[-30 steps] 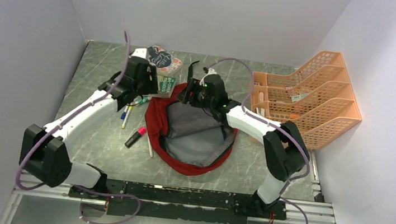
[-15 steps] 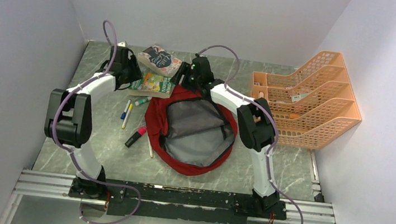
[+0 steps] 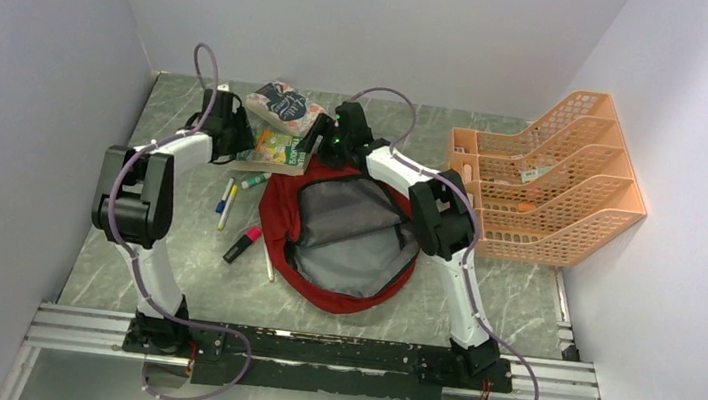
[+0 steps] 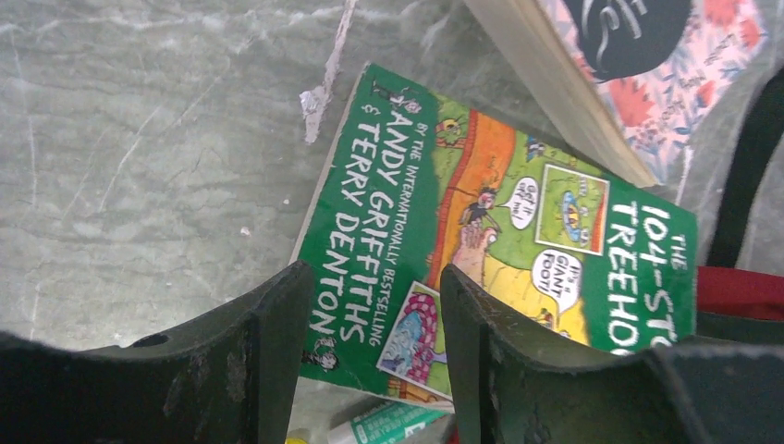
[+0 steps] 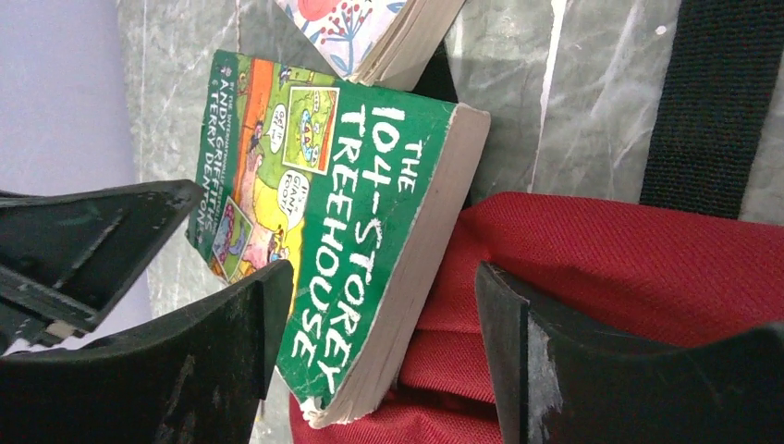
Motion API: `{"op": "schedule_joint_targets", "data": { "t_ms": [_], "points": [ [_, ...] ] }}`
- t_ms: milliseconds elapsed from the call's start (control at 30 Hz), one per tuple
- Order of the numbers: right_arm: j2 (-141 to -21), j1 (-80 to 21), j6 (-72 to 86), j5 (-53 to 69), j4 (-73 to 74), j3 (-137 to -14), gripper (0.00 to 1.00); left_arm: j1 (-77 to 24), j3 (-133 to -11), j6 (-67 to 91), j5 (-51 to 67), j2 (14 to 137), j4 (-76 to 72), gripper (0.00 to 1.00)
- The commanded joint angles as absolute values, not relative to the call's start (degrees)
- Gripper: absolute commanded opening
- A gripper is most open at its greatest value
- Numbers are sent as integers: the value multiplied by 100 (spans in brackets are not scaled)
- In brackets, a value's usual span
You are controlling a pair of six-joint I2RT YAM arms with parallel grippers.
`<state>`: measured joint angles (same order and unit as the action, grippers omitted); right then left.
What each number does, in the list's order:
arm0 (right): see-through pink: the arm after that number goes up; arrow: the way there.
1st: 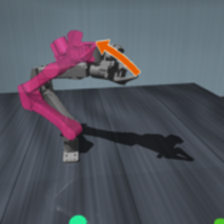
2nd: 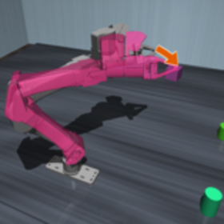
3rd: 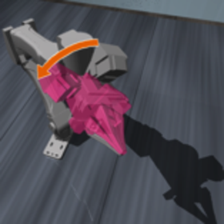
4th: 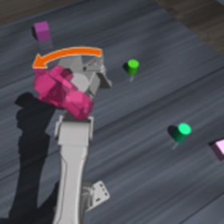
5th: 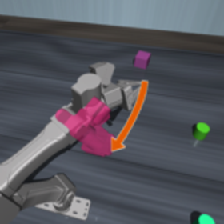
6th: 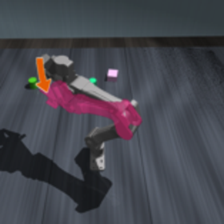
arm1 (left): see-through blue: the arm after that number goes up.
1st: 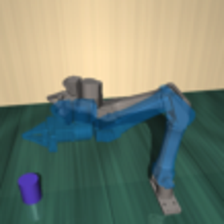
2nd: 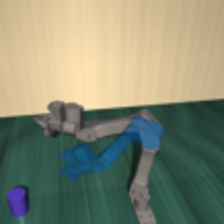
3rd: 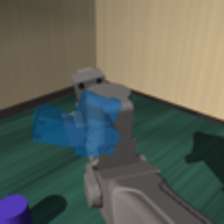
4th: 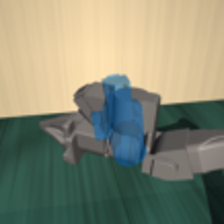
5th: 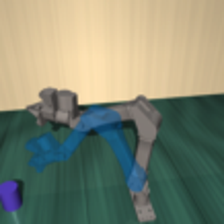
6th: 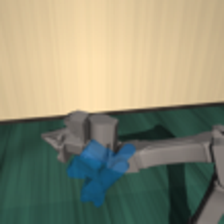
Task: Pack the student bag
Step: Pick up the book from the center of the board.
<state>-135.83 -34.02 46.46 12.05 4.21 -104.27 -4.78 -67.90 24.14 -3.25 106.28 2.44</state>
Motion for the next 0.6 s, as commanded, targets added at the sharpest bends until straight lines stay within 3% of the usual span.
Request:
{"op": "schedule_joint_targets", "data": {
  "t_ms": [0, 567],
  "points": [
    [-13800, -3460, 4825, 1294, 691, -10650, 78, -422, -7015, 2369, -424, 10949, 330, 58],
    [-14423, -3551, 6018, 1940, 419, -10870, 81, -487, -7057, 2338, -53, 11275, 358, 46]
  ]
}}
